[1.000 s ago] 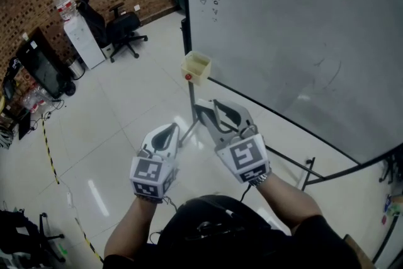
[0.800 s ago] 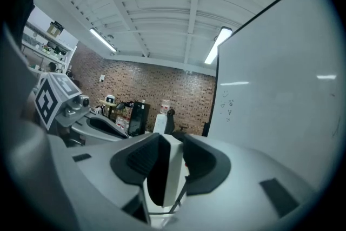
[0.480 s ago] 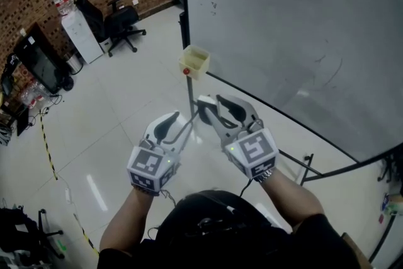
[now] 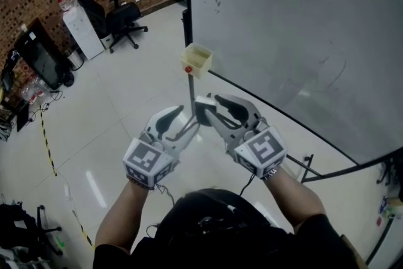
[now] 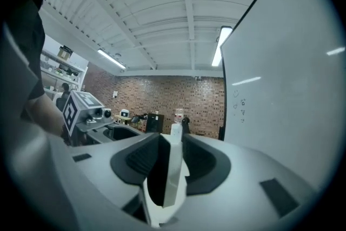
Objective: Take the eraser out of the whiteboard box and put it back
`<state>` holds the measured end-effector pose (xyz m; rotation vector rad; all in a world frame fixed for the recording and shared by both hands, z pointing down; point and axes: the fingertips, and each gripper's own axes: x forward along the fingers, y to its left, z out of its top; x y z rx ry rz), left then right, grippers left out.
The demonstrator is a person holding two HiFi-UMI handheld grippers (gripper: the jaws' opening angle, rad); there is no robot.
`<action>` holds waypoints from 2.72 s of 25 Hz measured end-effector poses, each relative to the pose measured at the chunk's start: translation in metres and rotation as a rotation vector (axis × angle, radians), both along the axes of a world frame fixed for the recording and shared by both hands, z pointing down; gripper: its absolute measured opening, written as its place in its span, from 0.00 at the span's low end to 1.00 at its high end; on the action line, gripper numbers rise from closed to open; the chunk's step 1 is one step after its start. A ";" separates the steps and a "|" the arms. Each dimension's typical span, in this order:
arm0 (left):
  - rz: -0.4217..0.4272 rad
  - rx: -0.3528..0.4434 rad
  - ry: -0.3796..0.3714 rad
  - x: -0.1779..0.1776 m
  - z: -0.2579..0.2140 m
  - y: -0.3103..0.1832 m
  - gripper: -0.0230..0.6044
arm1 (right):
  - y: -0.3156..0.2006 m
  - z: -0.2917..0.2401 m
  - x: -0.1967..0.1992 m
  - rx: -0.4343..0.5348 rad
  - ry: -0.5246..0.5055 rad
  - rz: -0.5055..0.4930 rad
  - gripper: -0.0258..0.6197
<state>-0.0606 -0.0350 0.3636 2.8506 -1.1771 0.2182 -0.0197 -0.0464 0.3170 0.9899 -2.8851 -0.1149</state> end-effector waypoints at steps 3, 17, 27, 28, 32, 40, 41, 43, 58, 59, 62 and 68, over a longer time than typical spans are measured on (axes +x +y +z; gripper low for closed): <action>0.040 0.016 0.012 0.004 -0.006 0.002 0.40 | 0.006 -0.004 -0.005 0.010 -0.016 -0.063 0.30; 0.175 0.028 0.050 0.015 -0.020 0.021 0.40 | 0.030 -0.013 -0.011 0.014 -0.045 -0.260 0.30; 0.207 0.020 0.053 0.020 -0.018 0.024 0.40 | 0.035 -0.009 -0.016 0.002 -0.038 -0.322 0.30; 0.210 0.016 0.053 0.021 -0.017 0.025 0.40 | 0.034 -0.008 -0.015 0.001 -0.037 -0.324 0.30; 0.216 0.002 0.059 0.021 -0.014 0.026 0.35 | 0.034 -0.005 -0.016 -0.001 -0.034 -0.328 0.30; 0.188 0.014 0.055 0.021 -0.014 0.024 0.33 | 0.034 -0.003 -0.013 -0.008 -0.039 -0.335 0.31; 0.184 0.016 0.055 0.021 -0.014 0.023 0.32 | 0.034 -0.003 -0.013 -0.008 -0.040 -0.336 0.32; 0.177 0.018 0.054 0.022 -0.015 0.023 0.32 | 0.035 -0.004 -0.012 -0.008 -0.043 -0.336 0.33; 0.081 0.032 0.034 0.022 -0.013 0.010 0.30 | 0.018 -0.006 0.004 -0.015 -0.083 -0.287 0.36; 0.073 0.034 0.034 0.022 -0.013 0.009 0.30 | 0.016 -0.006 0.007 -0.015 -0.087 -0.282 0.36; 0.040 0.050 0.045 0.023 -0.014 0.001 0.30 | 0.008 -0.004 0.016 -0.018 -0.096 -0.259 0.35; -0.045 0.060 0.034 0.024 -0.012 -0.014 0.30 | -0.010 0.001 0.037 -0.028 -0.100 -0.197 0.35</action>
